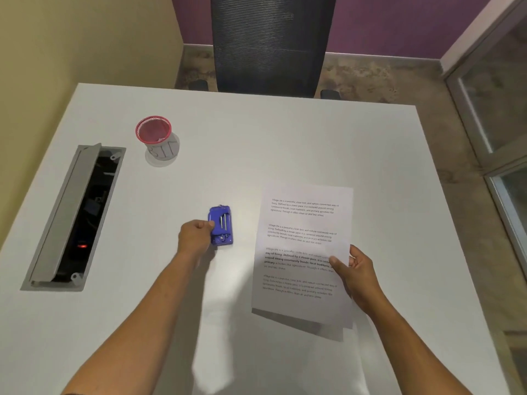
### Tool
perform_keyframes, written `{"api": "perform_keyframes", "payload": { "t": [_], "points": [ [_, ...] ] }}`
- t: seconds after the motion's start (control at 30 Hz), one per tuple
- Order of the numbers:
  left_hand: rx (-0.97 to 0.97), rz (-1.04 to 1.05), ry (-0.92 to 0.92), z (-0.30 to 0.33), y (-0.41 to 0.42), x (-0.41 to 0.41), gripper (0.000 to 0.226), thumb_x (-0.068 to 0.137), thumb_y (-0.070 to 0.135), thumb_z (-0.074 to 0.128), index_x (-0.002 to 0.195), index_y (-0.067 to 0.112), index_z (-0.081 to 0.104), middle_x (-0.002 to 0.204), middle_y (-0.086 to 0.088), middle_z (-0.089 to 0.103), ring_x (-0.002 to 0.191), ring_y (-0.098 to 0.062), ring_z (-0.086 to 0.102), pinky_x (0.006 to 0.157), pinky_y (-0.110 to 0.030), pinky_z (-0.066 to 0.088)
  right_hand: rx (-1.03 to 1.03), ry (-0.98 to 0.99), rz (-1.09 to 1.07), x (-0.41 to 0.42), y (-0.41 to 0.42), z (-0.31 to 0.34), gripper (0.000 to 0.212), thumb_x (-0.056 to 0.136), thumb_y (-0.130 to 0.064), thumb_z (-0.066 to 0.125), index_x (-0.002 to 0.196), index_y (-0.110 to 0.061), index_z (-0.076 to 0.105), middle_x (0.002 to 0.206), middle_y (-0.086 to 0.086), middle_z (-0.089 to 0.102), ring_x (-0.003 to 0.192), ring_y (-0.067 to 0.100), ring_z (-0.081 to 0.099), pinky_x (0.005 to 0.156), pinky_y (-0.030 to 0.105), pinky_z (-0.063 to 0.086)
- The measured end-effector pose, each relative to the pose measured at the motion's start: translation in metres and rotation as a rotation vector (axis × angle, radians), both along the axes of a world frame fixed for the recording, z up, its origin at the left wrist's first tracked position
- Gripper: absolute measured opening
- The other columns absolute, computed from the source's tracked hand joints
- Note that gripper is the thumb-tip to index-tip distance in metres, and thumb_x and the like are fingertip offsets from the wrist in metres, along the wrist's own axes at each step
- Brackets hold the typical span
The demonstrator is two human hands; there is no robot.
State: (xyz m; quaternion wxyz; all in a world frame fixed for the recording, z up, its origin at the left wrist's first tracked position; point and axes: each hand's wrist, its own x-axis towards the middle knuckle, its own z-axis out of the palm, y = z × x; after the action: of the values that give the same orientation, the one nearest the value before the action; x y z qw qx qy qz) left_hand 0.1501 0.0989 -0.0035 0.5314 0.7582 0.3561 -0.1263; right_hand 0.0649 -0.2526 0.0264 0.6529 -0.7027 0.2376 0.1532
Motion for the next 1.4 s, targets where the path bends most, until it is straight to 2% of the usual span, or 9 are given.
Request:
{"api": "perform_keyframes", "payload": {
  "t": [0.17,0.27,0.37,0.53,0.7,0.83,0.97,1.2,1.4],
  "points": [
    [-0.003,-0.068,0.032,-0.004,-0.037,-0.021,0.022,0.09,0.019,0.065,0.07,0.01,0.064,0.064,-0.004,0.059,0.061,-0.02,0.048,0.064,-0.027,0.041,-0.03,0.01,0.003,-0.012,-0.021,0.0,0.028,0.093,-0.015,0.064,0.115,-0.032,0.064,0.112,-0.008,0.074,0.095,0.019,0.074,0.076,0.038,0.061],
    [0.006,-0.102,0.04,-0.003,-0.056,-0.029,0.026,0.09,0.02,0.064,0.067,0.01,0.06,0.061,-0.002,0.055,0.059,-0.02,0.045,0.057,-0.026,0.038,-0.039,0.026,0.007,-0.017,-0.031,-0.001,0.026,0.093,-0.016,0.064,0.114,-0.031,0.064,0.11,-0.005,0.075,0.092,0.022,0.074,0.075,0.042,0.062],
    [0.032,-0.126,0.059,-0.001,-0.071,-0.036,0.024,0.091,0.021,0.063,0.072,0.007,0.06,0.065,-0.003,0.055,0.06,-0.02,0.044,0.055,-0.027,0.038,-0.012,0.032,0.012,-0.018,-0.036,-0.004,0.025,0.093,-0.013,0.063,0.115,-0.025,0.063,0.109,0.0,0.075,0.091,0.026,0.074,0.074,0.044,0.062],
    [0.07,-0.139,0.069,-0.001,-0.085,-0.04,0.023,0.09,0.019,0.064,0.073,0.004,0.061,0.069,-0.003,0.061,0.063,-0.021,0.05,0.056,-0.025,0.041,-0.007,0.023,0.039,-0.017,-0.039,-0.01,0.024,0.093,-0.008,0.062,0.113,-0.02,0.064,0.105,0.002,0.076,0.089,0.026,0.075,0.069,0.036,0.061],
    [0.12,-0.174,0.081,-0.002,-0.089,-0.041,0.025,0.09,0.02,0.064,0.082,-0.004,0.065,0.076,-0.002,0.066,0.067,-0.021,0.057,0.06,-0.027,0.044,-0.062,0.028,0.067,-0.008,-0.041,-0.024,0.024,0.093,-0.006,0.063,0.115,-0.016,0.063,0.108,0.005,0.075,0.091,0.023,0.074,0.078,0.041,0.061],
    [0.149,-0.184,0.072,-0.003,-0.091,-0.041,0.028,0.089,0.02,0.065,0.08,-0.006,0.065,0.075,-0.002,0.067,0.068,-0.023,0.058,0.067,-0.032,0.048,-0.081,0.03,0.079,-0.001,-0.041,-0.032,0.024,0.092,-0.007,0.064,0.115,-0.013,0.064,0.108,0.005,0.075,0.093,0.022,0.074,0.08,0.041,0.061],
    [0.156,-0.201,0.071,-0.002,-0.091,-0.04,0.027,0.089,0.021,0.065,0.079,-0.003,0.067,0.076,-0.003,0.069,0.071,-0.025,0.061,0.07,-0.032,0.05,-0.088,0.025,0.09,0.002,-0.037,-0.038,0.023,0.092,-0.007,0.065,0.114,-0.013,0.064,0.107,0.006,0.075,0.093,0.023,0.073,0.08,0.039,0.06],
    [0.141,-0.209,0.055,-0.002,-0.089,-0.041,0.02,0.089,0.021,0.067,0.082,0.002,0.071,0.08,-0.009,0.072,0.075,-0.027,0.064,0.073,-0.034,0.052,-0.098,0.019,0.088,0.007,-0.027,-0.04,0.02,0.091,-0.007,0.065,0.107,-0.019,0.065,0.106,0.005,0.074,0.095,0.022,0.072,0.086,0.042,0.059],
    [0.143,-0.22,0.053,-0.002,-0.087,-0.04,0.023,0.089,0.021,0.067,0.079,0.001,0.07,0.079,-0.011,0.072,0.068,-0.023,0.059,0.065,-0.029,0.047,-0.134,0.035,0.129,0.018,-0.02,-0.042,0.024,0.092,-0.008,0.065,0.116,-0.01,0.062,0.11,0.007,0.073,0.098,0.025,0.071,0.088,0.045,0.058]
  ]
}}
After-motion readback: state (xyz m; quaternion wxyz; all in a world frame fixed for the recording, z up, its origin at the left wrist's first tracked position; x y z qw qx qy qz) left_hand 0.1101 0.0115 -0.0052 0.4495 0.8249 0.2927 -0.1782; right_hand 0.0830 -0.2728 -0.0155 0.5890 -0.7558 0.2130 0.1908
